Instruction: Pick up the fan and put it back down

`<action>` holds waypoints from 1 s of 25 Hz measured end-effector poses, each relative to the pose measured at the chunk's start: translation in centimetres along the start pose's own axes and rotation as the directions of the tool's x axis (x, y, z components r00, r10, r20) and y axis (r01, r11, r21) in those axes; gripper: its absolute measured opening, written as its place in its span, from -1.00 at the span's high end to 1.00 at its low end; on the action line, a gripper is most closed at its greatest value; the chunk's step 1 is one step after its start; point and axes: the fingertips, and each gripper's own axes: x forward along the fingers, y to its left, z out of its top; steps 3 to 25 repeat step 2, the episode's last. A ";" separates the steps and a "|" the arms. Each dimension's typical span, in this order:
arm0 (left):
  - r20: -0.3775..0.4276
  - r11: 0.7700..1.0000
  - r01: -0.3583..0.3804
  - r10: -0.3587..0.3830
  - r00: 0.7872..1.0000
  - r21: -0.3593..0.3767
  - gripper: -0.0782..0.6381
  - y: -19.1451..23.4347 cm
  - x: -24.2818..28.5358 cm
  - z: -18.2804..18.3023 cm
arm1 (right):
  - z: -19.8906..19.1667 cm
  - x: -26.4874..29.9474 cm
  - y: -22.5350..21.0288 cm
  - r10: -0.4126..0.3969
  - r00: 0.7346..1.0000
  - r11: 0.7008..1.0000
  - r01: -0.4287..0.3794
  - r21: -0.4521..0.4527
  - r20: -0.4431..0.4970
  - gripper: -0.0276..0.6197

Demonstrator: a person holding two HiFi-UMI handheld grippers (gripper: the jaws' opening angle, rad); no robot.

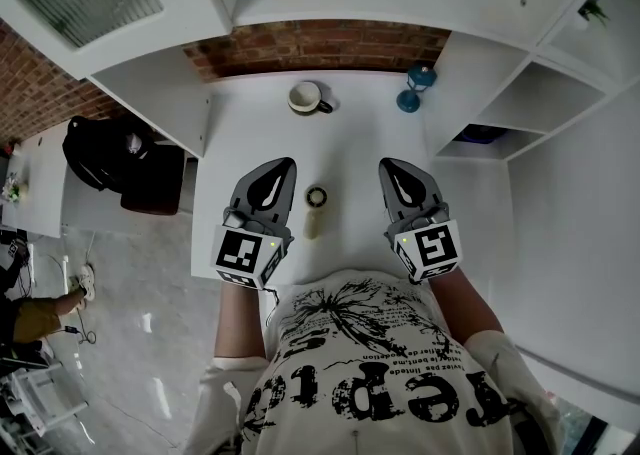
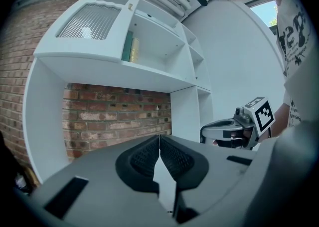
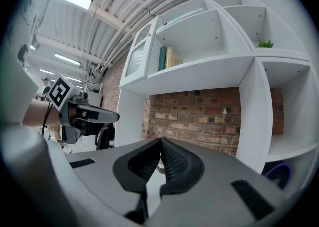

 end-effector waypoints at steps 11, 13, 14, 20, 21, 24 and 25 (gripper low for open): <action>0.001 1.000 0.001 -0.001 1.000 0.002 0.74 -0.1 -0.1 -0.1 | -0.1 -0.1 0.0 0.001 1.000 1.000 -0.001 0.001 -0.003 0.88; 0.001 1.000 0.001 -0.001 1.000 0.002 0.74 -0.1 -0.1 -0.1 | -0.1 -0.1 0.0 0.001 1.000 1.000 -0.001 0.001 -0.003 0.88; 0.001 1.000 0.001 -0.001 1.000 0.002 0.74 -0.1 -0.1 -0.1 | -0.1 -0.1 0.0 0.001 1.000 1.000 -0.001 0.001 -0.003 0.88; 0.001 1.000 0.001 -0.001 1.000 0.002 0.74 -0.1 -0.1 -0.1 | -0.1 -0.1 0.0 0.001 1.000 1.000 -0.001 0.001 -0.003 0.88; 0.001 1.000 0.001 -0.001 1.000 0.002 0.74 -0.1 -0.1 -0.1 | -0.1 -0.1 0.0 0.001 1.000 1.000 -0.001 0.001 -0.003 0.88; 0.001 1.000 0.001 -0.001 1.000 0.002 0.74 -0.1 -0.1 -0.1 | -0.1 -0.1 0.0 0.001 1.000 1.000 -0.001 0.001 -0.003 0.88; 0.001 1.000 0.001 -0.001 1.000 0.002 0.74 -0.1 -0.1 -0.1 | -0.1 -0.1 0.0 0.001 1.000 1.000 -0.001 0.001 -0.003 0.88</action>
